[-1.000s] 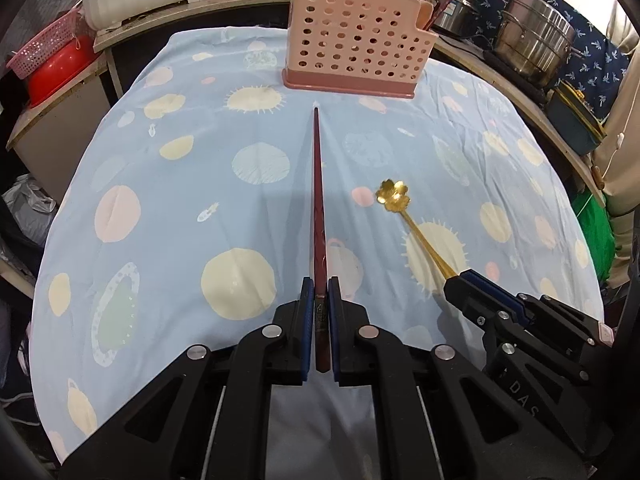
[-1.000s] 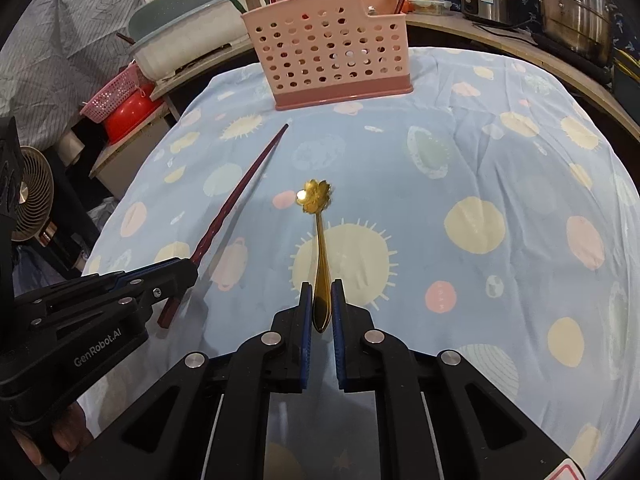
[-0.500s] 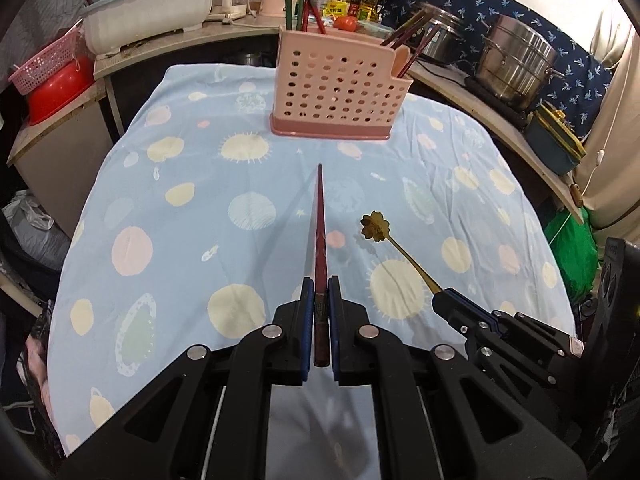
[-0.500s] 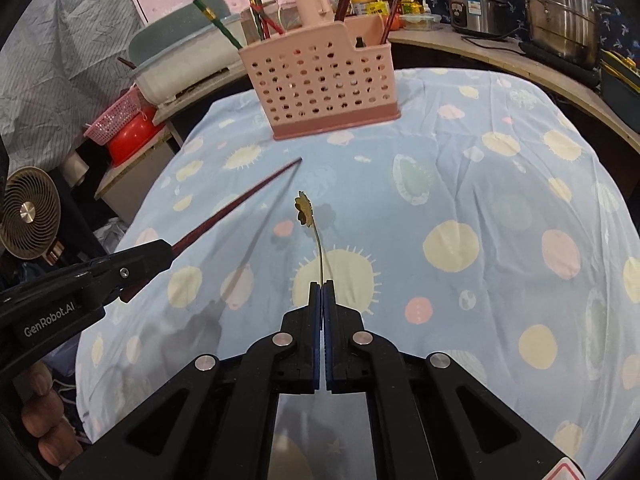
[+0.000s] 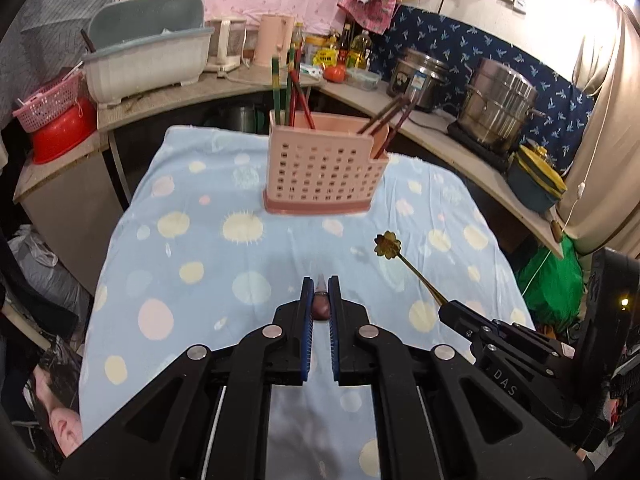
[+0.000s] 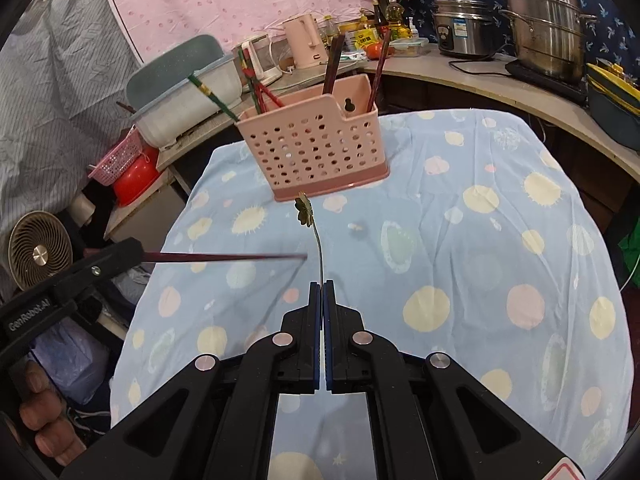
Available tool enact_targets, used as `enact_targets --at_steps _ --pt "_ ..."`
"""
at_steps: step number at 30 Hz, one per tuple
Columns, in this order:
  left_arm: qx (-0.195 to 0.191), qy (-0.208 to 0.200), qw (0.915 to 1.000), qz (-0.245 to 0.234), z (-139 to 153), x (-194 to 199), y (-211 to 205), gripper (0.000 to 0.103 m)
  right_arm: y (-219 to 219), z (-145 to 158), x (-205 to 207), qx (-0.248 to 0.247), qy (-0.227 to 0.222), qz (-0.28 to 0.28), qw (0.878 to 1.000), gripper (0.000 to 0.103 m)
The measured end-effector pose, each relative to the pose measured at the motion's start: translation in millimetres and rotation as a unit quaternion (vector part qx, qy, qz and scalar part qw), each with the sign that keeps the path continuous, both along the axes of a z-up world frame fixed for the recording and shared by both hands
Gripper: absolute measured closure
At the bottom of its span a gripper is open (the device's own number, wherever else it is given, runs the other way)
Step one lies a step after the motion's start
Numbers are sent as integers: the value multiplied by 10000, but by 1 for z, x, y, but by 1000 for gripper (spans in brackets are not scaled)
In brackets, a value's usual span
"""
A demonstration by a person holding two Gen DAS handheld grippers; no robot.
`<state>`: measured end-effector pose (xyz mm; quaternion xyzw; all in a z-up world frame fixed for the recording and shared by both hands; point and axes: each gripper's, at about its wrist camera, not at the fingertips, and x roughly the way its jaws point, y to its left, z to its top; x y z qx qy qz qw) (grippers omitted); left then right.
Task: Organize utensils
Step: 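Lift and carry the chopstick and spoon over the pink caddy with both tools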
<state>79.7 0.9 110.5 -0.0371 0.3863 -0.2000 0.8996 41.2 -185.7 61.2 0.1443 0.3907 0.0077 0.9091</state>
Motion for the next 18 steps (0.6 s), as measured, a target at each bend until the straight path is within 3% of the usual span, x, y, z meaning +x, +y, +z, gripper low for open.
enact_targets --at_steps 18 --pt "-190 -1284 9915 78 124 58 -21 96 -33 92 56 -467 -323 -112 9983 101"
